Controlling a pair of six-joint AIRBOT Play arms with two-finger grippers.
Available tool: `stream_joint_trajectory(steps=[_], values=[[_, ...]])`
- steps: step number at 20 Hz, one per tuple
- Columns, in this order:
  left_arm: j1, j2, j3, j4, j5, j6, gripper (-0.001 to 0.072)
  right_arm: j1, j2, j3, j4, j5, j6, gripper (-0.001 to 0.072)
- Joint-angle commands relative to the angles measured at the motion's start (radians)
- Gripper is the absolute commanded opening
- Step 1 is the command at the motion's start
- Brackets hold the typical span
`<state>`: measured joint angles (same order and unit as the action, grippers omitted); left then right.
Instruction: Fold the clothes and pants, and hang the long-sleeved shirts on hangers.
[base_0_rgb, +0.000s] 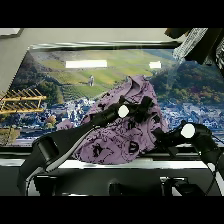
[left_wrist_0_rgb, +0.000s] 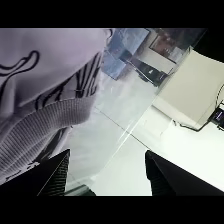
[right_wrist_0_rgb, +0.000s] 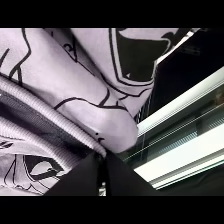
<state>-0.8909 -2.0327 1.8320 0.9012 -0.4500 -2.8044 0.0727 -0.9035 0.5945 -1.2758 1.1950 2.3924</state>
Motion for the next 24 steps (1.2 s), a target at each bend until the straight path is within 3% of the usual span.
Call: stream_joint_trajectory(steps=[1, 3, 14, 16, 19, 20, 21, 24], values=[[-0.031, -0.038, 0.001, 0.019, 0.077, -0.124, 0.0477, 0.0, 0.001, 0.0, -0.004, 0.0, 0.001, 0.003], [-0.047, -0.066, 0.003, 0.019, 0.145, -0.171, 0.0463, 0.0, 0.001, 0.0, -0.004, 0.003, 0.001, 0.003], [0.019, -0.102, 0.003, 0.098, 0.177, -0.174, 0.0446, 0.0, 0.001, 0.0, -0.005, -0.001, 0.0, 0.003], [0.016, -0.109, 0.003, 0.098, 0.243, -0.173, 0.0154, 0.0, 0.001, 0.0, -0.005, -0.001, 0.0, 0.003], [0.013, -0.115, 0.003, 0.098, 0.297, -0.169, 0.0146, 0.0, 0.001, 0.0, -0.005, -0.001, 0.0, 0.003], [0.013, -0.115, 0.003, 0.098, 0.294, -0.159, 0.0049, 0.0, 0.001, 0.0, -0.005, -0.001, 0.0, 0.003], [0.013, -0.114, 0.003, 0.098, 0.293, -0.151, 0.0022, 0.0, 0.001, 0.0, -0.005, -0.001, -0.007, 0.0029], [0.033, -0.098, 0.003, 0.098, 0.241, -0.096, 0.002, 0.0, 0.004, 0.0, -0.006, 0.0, -0.032, 0.0029]])
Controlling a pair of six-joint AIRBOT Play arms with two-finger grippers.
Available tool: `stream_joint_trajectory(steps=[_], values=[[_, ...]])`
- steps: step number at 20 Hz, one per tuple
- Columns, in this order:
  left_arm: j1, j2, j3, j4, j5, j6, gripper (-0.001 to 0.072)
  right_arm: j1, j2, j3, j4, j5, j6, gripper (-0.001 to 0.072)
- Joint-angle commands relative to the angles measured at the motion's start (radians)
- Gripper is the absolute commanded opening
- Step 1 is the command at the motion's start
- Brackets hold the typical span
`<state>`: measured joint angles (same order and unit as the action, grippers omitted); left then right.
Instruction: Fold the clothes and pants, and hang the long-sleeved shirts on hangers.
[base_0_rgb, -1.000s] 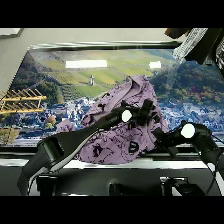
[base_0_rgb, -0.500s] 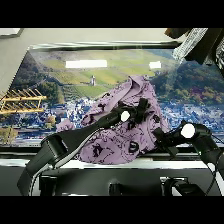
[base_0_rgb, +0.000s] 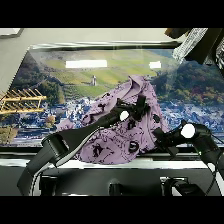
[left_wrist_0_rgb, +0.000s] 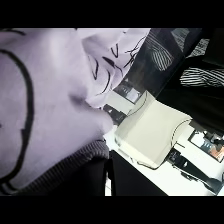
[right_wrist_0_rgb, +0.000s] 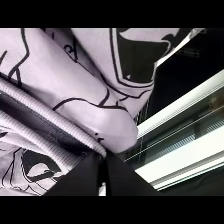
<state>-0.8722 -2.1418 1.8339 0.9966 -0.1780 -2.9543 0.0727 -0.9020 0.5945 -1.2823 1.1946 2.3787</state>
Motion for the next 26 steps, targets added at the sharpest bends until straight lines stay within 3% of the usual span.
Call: stream_joint_trajectory(steps=[1, 7, 10, 13, 17, 21, 26], values=[[0.031, 0.023, 0.001, 0.002, -0.089, 0.109, 0.0019, 0.0, 0.005, 0.0, -0.001, 0.001, -0.019, 0.0029], [0.176, 0.138, 0.001, 0.002, -0.328, 0.65, 0.0018, 0.0, 0.024, 0.084, 0.017, -0.093, -0.108, 0.0026], [0.266, 0.228, 0.002, 0.003, -0.365, 0.816, 0.0017, 0.0, -0.015, 0.259, 0.01, -0.211, -0.16, 0.0025], [0.358, 0.312, 0.023, 0.003, -0.37, 0.885, 0.0017, 0.037, -0.169, 0.517, 0.022, -0.201, -0.274, 0.0025], [0.468, 0.368, 0.159, 0.003, -0.392, 0.996, 0.0017, 0.09, -0.422, 0.965, -0.032, -0.159, -0.34, 0.0025], [0.561, 0.421, 0.256, 0.003, -0.376, 1.022, 0.0017, 0.09, -0.636, 1.505, -0.08, -0.06, -0.377, 0.0025], [0.646, 0.53, 0.25, 0.003, -0.375, 1.022, 0.0018, 0.118, -0.594, 1.609, -0.028, -0.158, -0.432, 0.0024]])
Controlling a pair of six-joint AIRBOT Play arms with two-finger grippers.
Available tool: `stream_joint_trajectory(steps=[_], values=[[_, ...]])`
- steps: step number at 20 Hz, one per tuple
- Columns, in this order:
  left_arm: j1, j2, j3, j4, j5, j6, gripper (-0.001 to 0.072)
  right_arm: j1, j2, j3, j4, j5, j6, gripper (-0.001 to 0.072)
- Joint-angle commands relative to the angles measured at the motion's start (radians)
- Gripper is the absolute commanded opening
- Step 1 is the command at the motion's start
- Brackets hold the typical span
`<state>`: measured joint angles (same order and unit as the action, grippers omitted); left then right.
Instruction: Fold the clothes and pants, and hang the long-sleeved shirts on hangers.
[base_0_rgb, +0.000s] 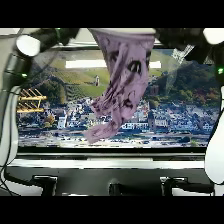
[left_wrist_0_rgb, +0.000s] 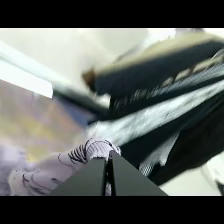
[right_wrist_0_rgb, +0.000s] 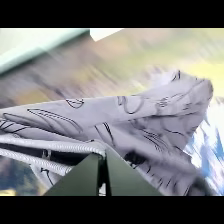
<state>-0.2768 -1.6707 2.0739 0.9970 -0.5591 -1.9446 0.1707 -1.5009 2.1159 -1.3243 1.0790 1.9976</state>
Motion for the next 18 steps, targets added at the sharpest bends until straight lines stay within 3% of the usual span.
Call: stream_joint_trajectory(steps=[1, 5, 10, 18], values=[[0.066, 0.09, 0.01, 0.002, 0.005, 0.012, 0.0018, 0.037, 0.026, 0.088, 0.011, -0.076, -0.08, 0.0024], [0.098, 0.232, 0.01, 0.003, -0.019, 0.079, 0.0018, 0.066, 0.127, 0.088, 0.019, -0.209, -0.114, 0.0024], [0.109, 0.408, 0.01, 0.003, -0.159, 0.09, 0.0018, 0.065, 0.283, 0.088, 0.023, -0.214, -0.18, 0.0024], [0.107, 0.491, -0.034, 0.006, -0.544, -0.017, 0.0019, 0.066, 0.34, 0.042, 0.03, 0.039, -0.18, 0.0024]])
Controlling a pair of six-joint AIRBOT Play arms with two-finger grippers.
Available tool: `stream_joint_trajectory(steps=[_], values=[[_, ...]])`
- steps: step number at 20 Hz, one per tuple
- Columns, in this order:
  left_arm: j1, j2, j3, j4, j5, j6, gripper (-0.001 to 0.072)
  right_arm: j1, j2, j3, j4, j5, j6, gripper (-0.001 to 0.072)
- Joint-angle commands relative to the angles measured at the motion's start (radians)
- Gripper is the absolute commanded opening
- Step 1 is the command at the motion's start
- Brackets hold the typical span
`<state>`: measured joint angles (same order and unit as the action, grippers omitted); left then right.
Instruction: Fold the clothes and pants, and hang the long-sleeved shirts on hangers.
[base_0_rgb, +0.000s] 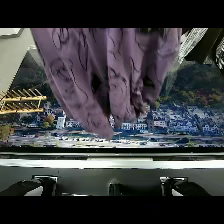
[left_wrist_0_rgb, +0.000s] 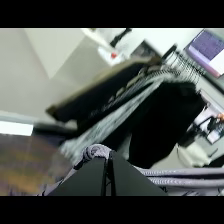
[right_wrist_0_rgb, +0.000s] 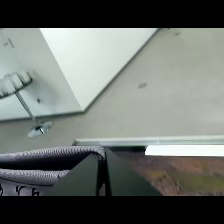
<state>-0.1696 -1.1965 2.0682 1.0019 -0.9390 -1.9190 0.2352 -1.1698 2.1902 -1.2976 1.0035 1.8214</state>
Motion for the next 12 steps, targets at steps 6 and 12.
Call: stream_joint_trajectory(steps=[6, 12], values=[[-0.039, 0.01, -0.235, 0.072, -0.251, -0.106, 0.0019, 0.001, -0.041, -0.146, -0.016, 0.336, -0.005, 0.0025], [-0.153, 0.009, -0.36, 0.316, -0.394, -0.266, 0.0019, 0.001, -0.067, -0.152, -0.116, 0.674, -0.014, 0.0024]])
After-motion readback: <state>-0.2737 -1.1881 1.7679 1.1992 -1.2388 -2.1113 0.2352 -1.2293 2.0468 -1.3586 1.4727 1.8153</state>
